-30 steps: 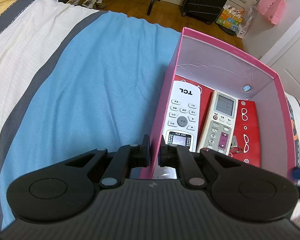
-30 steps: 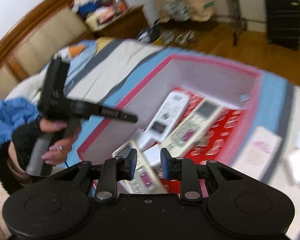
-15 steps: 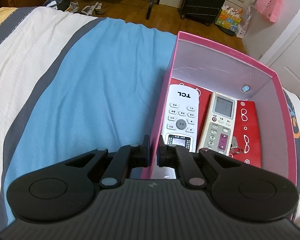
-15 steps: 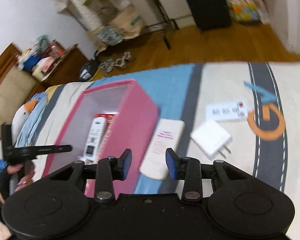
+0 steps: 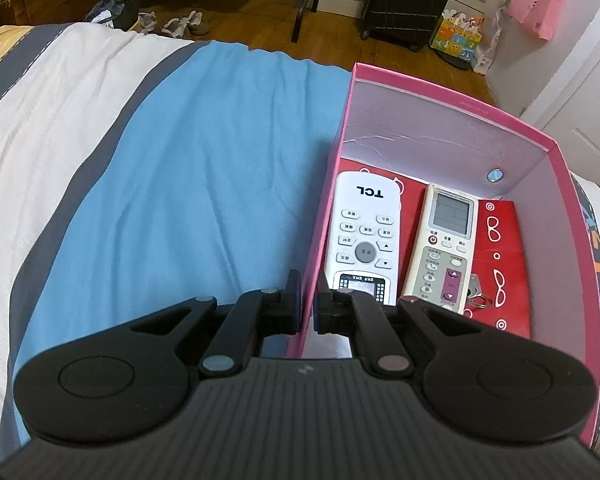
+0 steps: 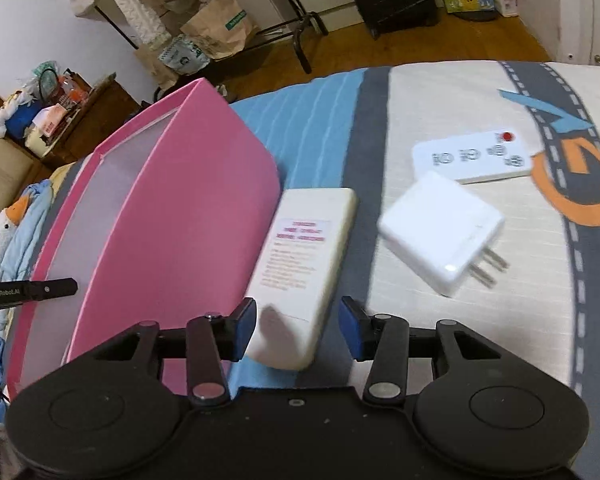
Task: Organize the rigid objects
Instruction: 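Return the right tool and grasp the white labeled remote beside the box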
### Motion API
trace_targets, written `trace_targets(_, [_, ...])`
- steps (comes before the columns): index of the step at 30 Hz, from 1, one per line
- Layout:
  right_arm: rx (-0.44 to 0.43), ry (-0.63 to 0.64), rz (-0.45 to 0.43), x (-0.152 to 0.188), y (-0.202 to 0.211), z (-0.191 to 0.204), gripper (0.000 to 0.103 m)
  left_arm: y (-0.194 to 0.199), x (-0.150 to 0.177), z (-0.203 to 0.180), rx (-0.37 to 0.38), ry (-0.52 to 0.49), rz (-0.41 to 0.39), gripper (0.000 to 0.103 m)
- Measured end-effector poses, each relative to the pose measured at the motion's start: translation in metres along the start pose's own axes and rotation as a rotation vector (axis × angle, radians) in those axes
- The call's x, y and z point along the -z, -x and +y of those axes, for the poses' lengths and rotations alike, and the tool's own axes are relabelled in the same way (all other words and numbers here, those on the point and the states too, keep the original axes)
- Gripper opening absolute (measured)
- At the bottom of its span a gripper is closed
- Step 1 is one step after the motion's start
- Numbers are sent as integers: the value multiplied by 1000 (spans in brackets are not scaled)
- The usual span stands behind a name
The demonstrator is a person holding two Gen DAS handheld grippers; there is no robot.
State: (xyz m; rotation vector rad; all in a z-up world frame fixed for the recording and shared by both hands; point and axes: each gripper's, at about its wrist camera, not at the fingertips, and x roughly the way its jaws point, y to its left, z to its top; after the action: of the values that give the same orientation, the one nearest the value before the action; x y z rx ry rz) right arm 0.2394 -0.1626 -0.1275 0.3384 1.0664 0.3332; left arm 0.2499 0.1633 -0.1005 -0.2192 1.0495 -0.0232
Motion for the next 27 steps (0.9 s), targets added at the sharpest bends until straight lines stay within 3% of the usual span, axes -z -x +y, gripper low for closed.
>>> trace_targets(6, [41,100,-14,1,-15,15,66,-4,-2,3,10,13,3,5])
trace_targets(12, [78,179,-60,4,-16,19,64,-5,-3,5,12,26,5,6])
trace_targets(14, [101,209,-61,4,-13,22,56,-5,-3,5,10,22,5,6])
trace_targets(17, [98,162,-31,-1,-1,14,36,-4,-2,5,3,13,2,6])
trace_targets(19, [84,115,-8,-1,9,4,9,-4,-2,4,1,9,2,6])
trace_targets(20, [67,84,5,-1,12,-2,8,-4,-2,3,1,9,2,6])
trace_targets(23, [-28,-56,44,5,16,-23,9,-4,-2,3,0,10,2,6])
trace_targets(25, [-42,-90,47,6,14,-25,20,-4,-2,3,2,13,3,6])
trace_targets(27, [-19,-35,35,8,12,-17,31,-4,-2,3,3,15,3,6])
